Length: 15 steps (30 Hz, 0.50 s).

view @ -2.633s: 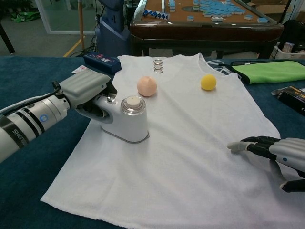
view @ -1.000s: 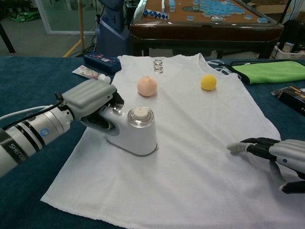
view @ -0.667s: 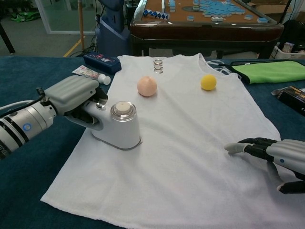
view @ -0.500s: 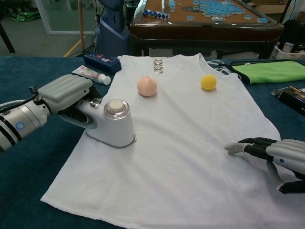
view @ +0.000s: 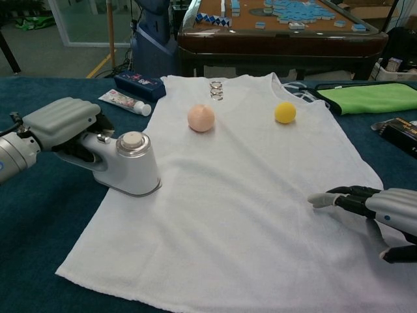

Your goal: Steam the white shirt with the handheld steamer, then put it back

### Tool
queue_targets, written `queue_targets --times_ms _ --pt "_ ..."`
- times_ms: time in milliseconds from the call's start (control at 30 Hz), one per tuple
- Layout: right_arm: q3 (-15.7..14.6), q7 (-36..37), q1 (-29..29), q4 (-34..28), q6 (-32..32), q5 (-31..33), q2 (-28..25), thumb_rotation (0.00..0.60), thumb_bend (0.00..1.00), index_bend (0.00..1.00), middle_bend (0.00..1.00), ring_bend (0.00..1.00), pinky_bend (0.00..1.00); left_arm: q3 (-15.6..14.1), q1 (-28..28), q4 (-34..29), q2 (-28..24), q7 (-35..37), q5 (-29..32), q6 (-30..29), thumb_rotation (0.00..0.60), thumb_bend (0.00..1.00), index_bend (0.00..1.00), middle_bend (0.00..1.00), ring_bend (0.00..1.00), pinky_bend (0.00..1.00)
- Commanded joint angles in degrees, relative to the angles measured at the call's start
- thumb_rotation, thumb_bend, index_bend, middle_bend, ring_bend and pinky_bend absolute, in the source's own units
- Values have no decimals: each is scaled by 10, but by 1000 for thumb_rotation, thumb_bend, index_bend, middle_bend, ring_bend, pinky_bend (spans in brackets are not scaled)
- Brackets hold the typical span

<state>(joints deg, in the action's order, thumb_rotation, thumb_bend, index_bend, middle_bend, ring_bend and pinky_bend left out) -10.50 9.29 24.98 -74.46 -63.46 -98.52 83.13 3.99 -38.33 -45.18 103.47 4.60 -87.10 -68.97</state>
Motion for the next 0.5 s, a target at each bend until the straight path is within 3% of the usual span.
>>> queue_targets --times_ms 33,200,267,367,500 --pt "0 0 -1 0 -3 -1 -1 600 1000 0 118 7 0 5 7 -16 -14 9 5 -8 600 205 828 795 678 640" --pt "3 6 -4 1 -17 -4 0 600 970 0 118 7 0 20 22 -53 -47 28 22 -20 600 205 829 795 679 640" --pt "5 8 -6 2 -24 -6 1 600 820 0 118 7 0 25 27 -64 -60 31 29 -21 600 205 829 795 679 640" --pt "8 8 -9 5 -38 -10 3 600 431 0 118 7 0 33 36 -72 -80 35 42 -21 600 205 829 795 678 640" --pt "13 11 -10 3 -52 -13 2 600 266 0 118 7 0 35 47 -66 -97 43 53 -16 600 205 828 795 679 640"
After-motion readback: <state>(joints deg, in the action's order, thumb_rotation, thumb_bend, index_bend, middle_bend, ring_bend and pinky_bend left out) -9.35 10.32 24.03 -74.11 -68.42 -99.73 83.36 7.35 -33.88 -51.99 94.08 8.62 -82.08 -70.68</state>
